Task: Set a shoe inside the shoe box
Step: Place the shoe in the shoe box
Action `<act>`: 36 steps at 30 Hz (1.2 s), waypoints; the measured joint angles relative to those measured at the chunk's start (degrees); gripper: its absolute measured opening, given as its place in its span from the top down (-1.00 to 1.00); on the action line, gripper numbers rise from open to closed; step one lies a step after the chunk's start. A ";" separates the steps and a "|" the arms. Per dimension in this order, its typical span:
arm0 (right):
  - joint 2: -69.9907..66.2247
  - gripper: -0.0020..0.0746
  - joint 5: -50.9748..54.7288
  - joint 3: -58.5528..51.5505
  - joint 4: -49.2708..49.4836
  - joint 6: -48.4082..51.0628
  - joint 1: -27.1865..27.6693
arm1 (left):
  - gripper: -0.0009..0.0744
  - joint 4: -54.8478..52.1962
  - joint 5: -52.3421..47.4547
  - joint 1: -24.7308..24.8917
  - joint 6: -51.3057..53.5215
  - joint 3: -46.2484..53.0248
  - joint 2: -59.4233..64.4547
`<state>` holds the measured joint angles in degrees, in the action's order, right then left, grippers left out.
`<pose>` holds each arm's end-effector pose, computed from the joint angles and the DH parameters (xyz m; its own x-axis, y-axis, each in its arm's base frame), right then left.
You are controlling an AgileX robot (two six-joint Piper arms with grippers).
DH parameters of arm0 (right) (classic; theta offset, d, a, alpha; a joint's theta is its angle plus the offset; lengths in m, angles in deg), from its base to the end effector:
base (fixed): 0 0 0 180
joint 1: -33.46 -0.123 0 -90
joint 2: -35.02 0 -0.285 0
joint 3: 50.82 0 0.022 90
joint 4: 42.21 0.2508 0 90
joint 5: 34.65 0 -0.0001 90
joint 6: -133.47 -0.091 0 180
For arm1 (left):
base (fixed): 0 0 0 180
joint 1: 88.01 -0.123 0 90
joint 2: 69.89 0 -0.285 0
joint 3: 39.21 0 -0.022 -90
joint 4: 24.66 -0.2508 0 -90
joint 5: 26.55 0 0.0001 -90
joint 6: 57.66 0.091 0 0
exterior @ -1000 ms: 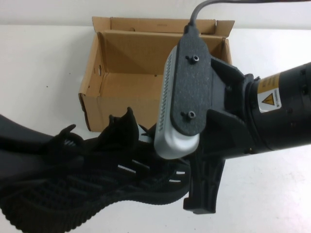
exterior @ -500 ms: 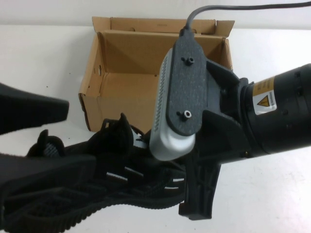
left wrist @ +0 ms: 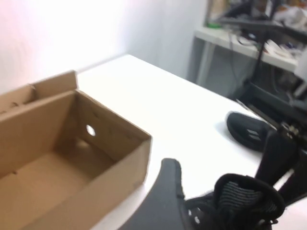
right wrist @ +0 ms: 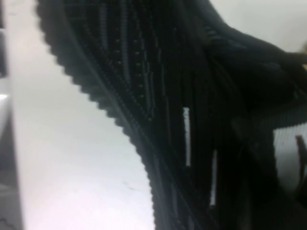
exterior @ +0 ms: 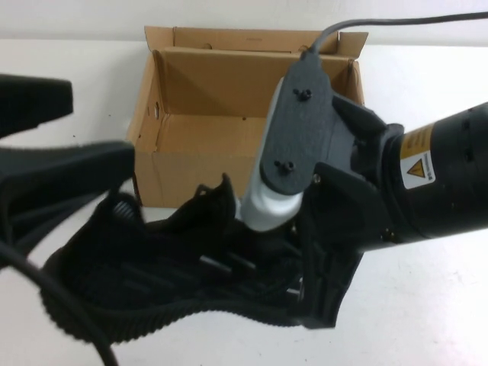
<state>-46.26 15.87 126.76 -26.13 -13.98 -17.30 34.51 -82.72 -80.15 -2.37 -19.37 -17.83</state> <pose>0.1548 0.2203 0.3933 -0.0775 -0.6775 -0.7314 -0.9552 0.2607 -0.1402 0.1065 -0.0803 0.4255 -0.1578 0.1723 -0.9723 0.8149 0.5788 -0.0297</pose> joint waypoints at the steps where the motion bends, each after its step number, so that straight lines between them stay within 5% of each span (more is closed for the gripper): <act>1: 0.00 0.91 0.00 0.00 -1.65 -1.56 0.00 | -0.61 0.00 0.90 0.00 -0.56 0.00 0.00; 6: -0.63 0.91 0.61 1.06 -11.80 -8.49 0.00 | -0.38 -1.81 4.88 0.00 -5.34 0.00 0.00; 11: -4.97 0.91 6.41 10.33 -20.05 -10.30 0.00 | 0.55 -11.35 7.45 0.00 -13.31 0.00 0.00; 14: -9.02 0.91 9.01 18.14 -24.62 -10.43 0.00 | 0.85 -17.07 7.87 0.00 -18.44 0.00 0.00; 23: -23.73 0.91 10.32 35.92 -24.64 -3.54 8.81 | 0.98 -31.90 6.43 0.00 -29.18 0.00 0.00; 36: -41.38 0.91 8.30 49.89 -13.43 3.80 19.47 | 0.98 -34.60 1.39 0.00 -32.56 0.00 0.00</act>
<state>-87.64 24.17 176.65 -39.57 -10.18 2.17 -0.09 -81.33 -80.15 -34.93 -19.37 -17.83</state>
